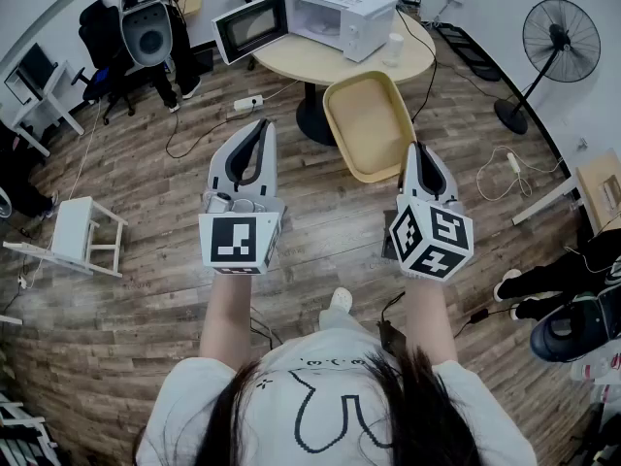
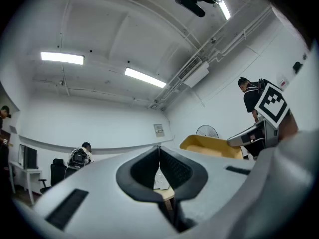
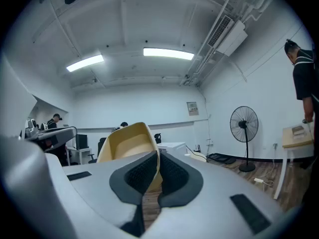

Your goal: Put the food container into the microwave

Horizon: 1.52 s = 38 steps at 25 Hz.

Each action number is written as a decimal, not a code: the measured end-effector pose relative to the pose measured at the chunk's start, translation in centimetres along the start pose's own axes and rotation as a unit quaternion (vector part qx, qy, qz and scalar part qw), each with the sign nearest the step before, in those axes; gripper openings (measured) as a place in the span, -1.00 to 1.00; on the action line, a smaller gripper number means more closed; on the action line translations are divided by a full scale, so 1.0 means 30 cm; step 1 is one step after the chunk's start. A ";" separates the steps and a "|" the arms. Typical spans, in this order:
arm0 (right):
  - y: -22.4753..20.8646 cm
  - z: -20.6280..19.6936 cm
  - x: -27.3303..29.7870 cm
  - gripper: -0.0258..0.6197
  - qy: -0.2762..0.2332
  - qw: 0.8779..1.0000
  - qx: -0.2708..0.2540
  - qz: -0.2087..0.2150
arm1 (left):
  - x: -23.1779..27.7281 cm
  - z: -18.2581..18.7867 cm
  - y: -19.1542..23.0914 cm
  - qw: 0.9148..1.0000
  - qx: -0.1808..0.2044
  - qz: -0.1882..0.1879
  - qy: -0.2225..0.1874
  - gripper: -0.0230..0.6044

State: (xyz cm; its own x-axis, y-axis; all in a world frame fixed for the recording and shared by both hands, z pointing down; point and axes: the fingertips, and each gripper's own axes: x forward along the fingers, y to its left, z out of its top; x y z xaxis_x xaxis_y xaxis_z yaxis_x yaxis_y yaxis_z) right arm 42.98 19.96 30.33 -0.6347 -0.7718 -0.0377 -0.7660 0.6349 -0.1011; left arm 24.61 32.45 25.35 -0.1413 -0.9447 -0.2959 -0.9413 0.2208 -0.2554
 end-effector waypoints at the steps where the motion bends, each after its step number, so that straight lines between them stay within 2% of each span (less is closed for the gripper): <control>1: -0.013 0.002 0.023 -0.80 0.000 1.000 0.001 0.001 | 0.025 -0.006 -0.003 1.000 0.002 0.000 0.001 -0.90; 10: -0.077 0.041 0.249 -0.80 -0.012 0.999 -0.036 0.035 | 0.246 -0.051 -0.002 1.000 0.010 0.018 0.001 -0.90; 19: -0.094 -0.041 0.407 -0.80 0.014 0.998 -0.046 0.052 | 0.355 -0.166 0.024 0.999 0.011 0.032 0.025 -0.90; 25: -0.067 -0.048 0.561 -0.80 -0.023 0.991 -0.121 0.051 | 0.490 -0.236 0.115 0.999 0.011 0.041 0.026 -0.90; 31: -0.055 -0.062 0.788 -0.80 -0.027 0.990 -0.129 0.045 | 0.670 -0.345 0.239 0.999 0.001 0.041 0.026 -0.90; 38: 0.004 -0.091 1.147 -0.80 -0.014 0.989 -0.143 0.028 | 0.954 -0.508 0.449 0.999 -0.013 0.026 0.032 -0.90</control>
State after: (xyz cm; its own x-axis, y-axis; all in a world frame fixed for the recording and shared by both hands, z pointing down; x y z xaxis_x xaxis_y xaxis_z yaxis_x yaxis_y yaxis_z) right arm 20.78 -6.42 31.74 -0.6777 -0.7326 -0.0633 -0.7292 0.6584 0.1866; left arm 3.21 4.69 27.48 -0.2093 -0.9455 -0.2493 -0.9396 0.2651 -0.2166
